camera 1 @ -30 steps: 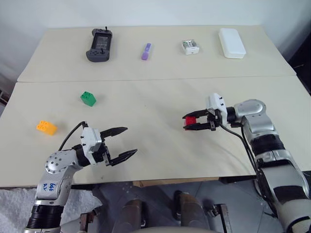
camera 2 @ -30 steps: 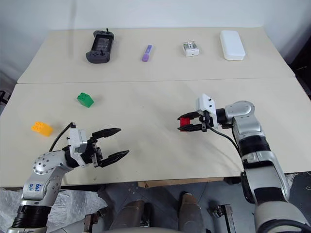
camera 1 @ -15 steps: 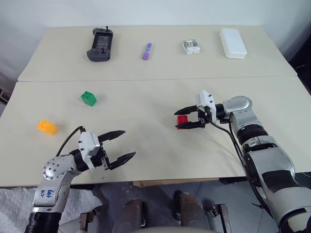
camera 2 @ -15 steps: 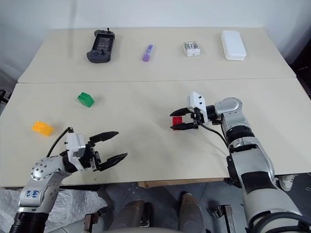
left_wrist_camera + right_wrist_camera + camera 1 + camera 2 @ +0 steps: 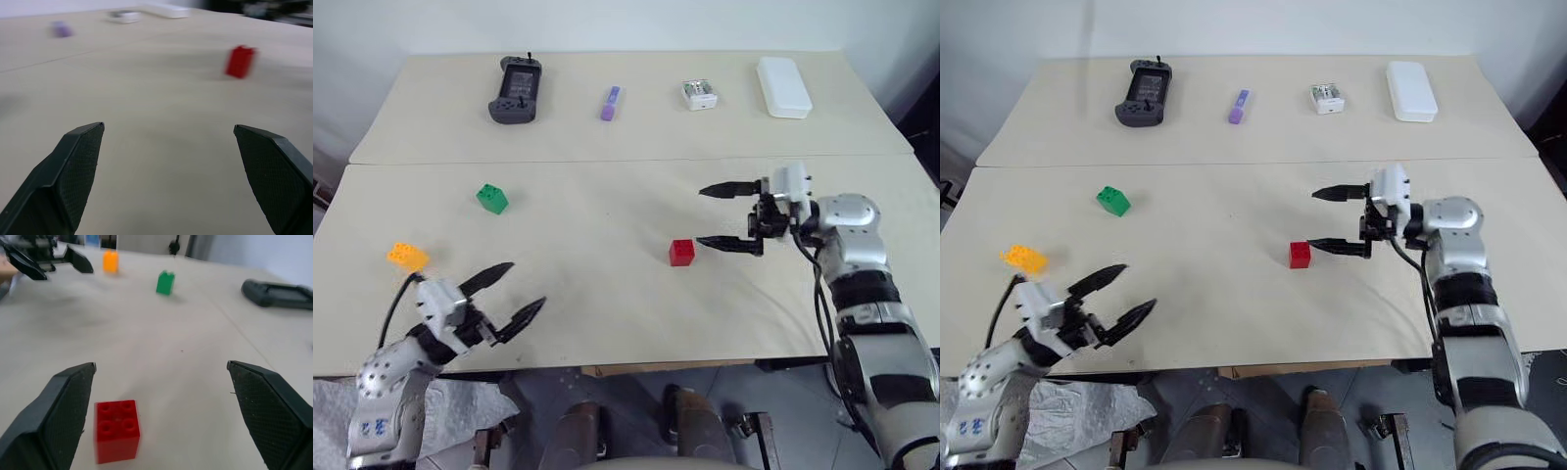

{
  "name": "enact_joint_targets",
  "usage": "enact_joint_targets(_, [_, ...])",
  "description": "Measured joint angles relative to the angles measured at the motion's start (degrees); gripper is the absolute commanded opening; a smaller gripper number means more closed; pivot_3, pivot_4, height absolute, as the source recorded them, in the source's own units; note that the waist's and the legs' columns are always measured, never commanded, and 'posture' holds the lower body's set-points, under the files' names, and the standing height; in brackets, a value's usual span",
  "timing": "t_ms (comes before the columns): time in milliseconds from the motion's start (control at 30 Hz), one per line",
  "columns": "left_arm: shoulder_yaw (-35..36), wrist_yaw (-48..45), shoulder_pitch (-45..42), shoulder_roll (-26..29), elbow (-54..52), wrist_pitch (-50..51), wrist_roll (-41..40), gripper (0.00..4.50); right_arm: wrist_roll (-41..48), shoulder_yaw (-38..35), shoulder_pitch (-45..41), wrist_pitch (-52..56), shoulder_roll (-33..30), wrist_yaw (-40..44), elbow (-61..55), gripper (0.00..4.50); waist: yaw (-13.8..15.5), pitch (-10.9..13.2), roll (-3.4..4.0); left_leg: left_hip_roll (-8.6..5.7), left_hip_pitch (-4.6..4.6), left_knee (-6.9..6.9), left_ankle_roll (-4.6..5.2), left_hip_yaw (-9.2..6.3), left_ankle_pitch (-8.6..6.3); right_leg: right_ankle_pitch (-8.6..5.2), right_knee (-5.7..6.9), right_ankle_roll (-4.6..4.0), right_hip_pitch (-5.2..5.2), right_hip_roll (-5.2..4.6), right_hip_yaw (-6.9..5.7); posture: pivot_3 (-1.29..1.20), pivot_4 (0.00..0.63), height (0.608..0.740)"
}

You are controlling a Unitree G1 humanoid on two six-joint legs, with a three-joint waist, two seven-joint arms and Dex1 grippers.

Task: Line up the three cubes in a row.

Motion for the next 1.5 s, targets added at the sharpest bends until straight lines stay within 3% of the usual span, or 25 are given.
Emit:
enact_joint_targets(300, [10.3,12.92,7.29,-11.06,-0.24,-3.42,-2.23,4.5,6.03,-7.58,16.79,9.55,1.73,-12.75,-16.77,4.49,0.88,-0.01,-0.06,0.03,0.06,0.0,0.0,0.1,-0.09,0.01,-0.03,0.02,0.01,-0.03,0.08,0.0,0.15,0.74])
enact_joint_targets(467, [15.21,16.16,10.43,-13.39,1.37,-4.93,-5.04,4.5,3.89,-7.59,22.51,4.6,1.67,-11.29,-16.57,4.49,1.36,0.0,-0.07,0.02,0.08,0.01,0.08,0.13,-0.13,0.01,-0.06,0.02,0.02,-0.03,0.1,0.0,0.15,0.74])
enact_joint_targets(633, [16.95,17.51,10.67,-13.6,1.83,-5.22,-6.64,4.5,3.27,-7.57,23.02,2.38,1.71,-10.51,-16.09,4.49,1.32,-0.01,-0.09,0.03,0.11,0.02,0.08,0.14,-0.15,0.01,-0.06,0.02,0.04,-0.05,0.11,0.0,0.15,0.74])
enact_joint_targets(833, [13.37,18.74,9.13,-12.99,-2.66,-2.5,-7.14,4.5,3.25,-7.02,20.54,0.84,2.84,-10.16,-15.51,4.49,1.4,-0.01,-0.1,0.04,0.11,0.01,0.07,0.12,-0.15,0.01,-0.05,0.01,0.04,-0.05,0.1,0.0,0.15,0.74])
enact_joint_targets(900, [11.58,20.37,5.94,-10.38,-4.41,0.62,-7.16,4.5,3.22,-6.86,20.08,0.85,2.96,-10.24,-15.49,4.49,1.67,-0.01,-0.1,0.04,0.09,0.03,0.07,0.08,-0.15,0.01,-0.04,0.01,0.05,-0.04,0.07,0.0,0.15,0.74])
enact_joint_targets(1100, [2.54,27.43,-20.32,4.9,-1.72,15.06,-1.2,4.5,3.15,-6.22,18.88,1.0,3.31,-10.99,-15.76,4.49,2.51,-0.05,-0.09,-0.1,0.22,0.06,0.05,0.11,-0.07,0.02,0.23,-0.01,0.09,0.01,0.08,0.0,0.15,0.74])
enact_joint_targets(1267, [-4.72,25.32,-35.18,9.36,15.71,20.35,4.16,4.5,3.14,-6.05,18.9,1.52,3.57,-12.15,-17.04,4.49,1.56,-0.05,-0.09,-0.08,0.24,-0.07,0.07,0.26,-0.08,0.01,0.2,-0.02,0.0,0.1,-0.25,0.0,0.15,0.74])
enact_joint_targets(1500, [-11.44,17.9,-51.95,10.61,41.38,19.15,10.59,4.5,3.17,-6.22,20.53,2.3,3.58,-14.28,-20.39,4.49,1.28,-0.02,-0.14,-0.06,0.19,-0.04,0.07,0.3,-0.08,0.01,0.13,-0.02,0.02,0.11,-0.55,0.0,0.15,0.74])
